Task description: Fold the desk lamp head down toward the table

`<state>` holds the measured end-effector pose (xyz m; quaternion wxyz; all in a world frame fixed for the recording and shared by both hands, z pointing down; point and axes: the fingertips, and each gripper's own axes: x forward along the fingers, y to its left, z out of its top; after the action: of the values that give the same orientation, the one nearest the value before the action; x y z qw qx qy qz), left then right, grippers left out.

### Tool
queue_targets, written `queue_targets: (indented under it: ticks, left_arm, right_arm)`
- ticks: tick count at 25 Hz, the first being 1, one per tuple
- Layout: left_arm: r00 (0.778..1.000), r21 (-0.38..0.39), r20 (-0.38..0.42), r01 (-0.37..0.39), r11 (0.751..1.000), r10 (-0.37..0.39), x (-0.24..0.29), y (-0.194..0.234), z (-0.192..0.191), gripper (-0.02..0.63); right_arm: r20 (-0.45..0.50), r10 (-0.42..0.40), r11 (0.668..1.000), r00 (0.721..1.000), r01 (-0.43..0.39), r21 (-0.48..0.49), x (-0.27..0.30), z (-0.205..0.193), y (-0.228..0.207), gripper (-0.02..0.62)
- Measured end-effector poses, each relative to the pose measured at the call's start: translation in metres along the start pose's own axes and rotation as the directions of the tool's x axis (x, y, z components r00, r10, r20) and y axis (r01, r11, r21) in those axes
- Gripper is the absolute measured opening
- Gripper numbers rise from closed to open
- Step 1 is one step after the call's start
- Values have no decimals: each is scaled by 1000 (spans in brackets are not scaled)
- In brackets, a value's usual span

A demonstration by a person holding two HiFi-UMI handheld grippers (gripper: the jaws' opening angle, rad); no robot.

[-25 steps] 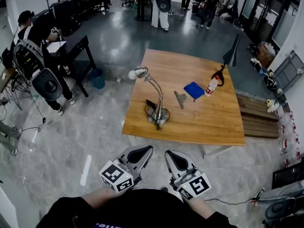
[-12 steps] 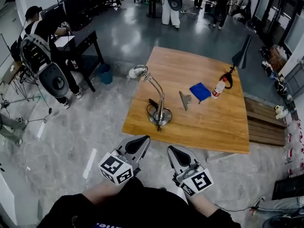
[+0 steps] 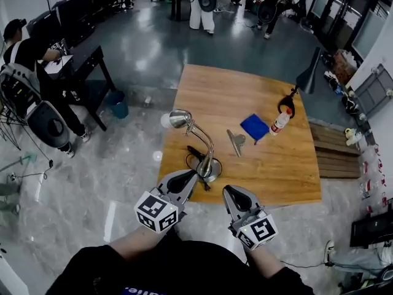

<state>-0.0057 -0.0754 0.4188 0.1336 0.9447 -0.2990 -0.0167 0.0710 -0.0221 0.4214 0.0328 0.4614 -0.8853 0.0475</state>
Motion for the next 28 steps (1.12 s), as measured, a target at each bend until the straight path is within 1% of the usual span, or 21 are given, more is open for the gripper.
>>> queue_targets:
  ticks: [2, 4, 6, 8, 13, 19, 22, 25, 28]
  left_arm:
    - [999, -6, -20, 31, 1000, -31, 14, 13, 0, 15]
    - [998, -11, -40, 51, 999, -51, 28, 26, -1, 37]
    - [997, -30, -54, 50, 998, -51, 40, 40, -4, 61]
    - [997, -45, -65, 36, 998, -39, 49, 50, -7, 76]
    - [996, -58, -80, -32, 998, 27, 66, 63, -12, 101]
    - [992, -58, -80, -105, 993, 100, 79, 73, -9, 106]
    - [990, -56, -75, -125, 991, 121, 85, 77, -5, 109]
    - [989, -62, -72, -137, 989, 133, 93, 79, -1, 112]
    - [987, -106, -72, -148, 983, 141, 100, 81, 1, 115]
  right_arm:
    - [-9, -42, 999, 999, 42, -4, 14, 0, -13, 5]
    - [-17, -73, 997, 997, 73, -5, 27, -2, -26, 9]
    - [-29, -89, 996, 996, 89, 0, 38, -8, -37, 12]
    - [-41, -85, 996, 996, 86, 8, 45, -15, -45, 17]
    - [-88, -8, 1000, 996, 8, 5, 60, -38, -66, 33]
    - [-140, 78, 997, 987, -79, 0, 80, -63, -86, 63]
    - [-182, 100, 994, 978, -107, -29, 93, -80, -94, 81]
    - [-218, 106, 991, 970, -121, -57, 109, -97, -102, 116]
    - [-253, 117, 986, 960, -142, -83, 125, -110, -105, 135]
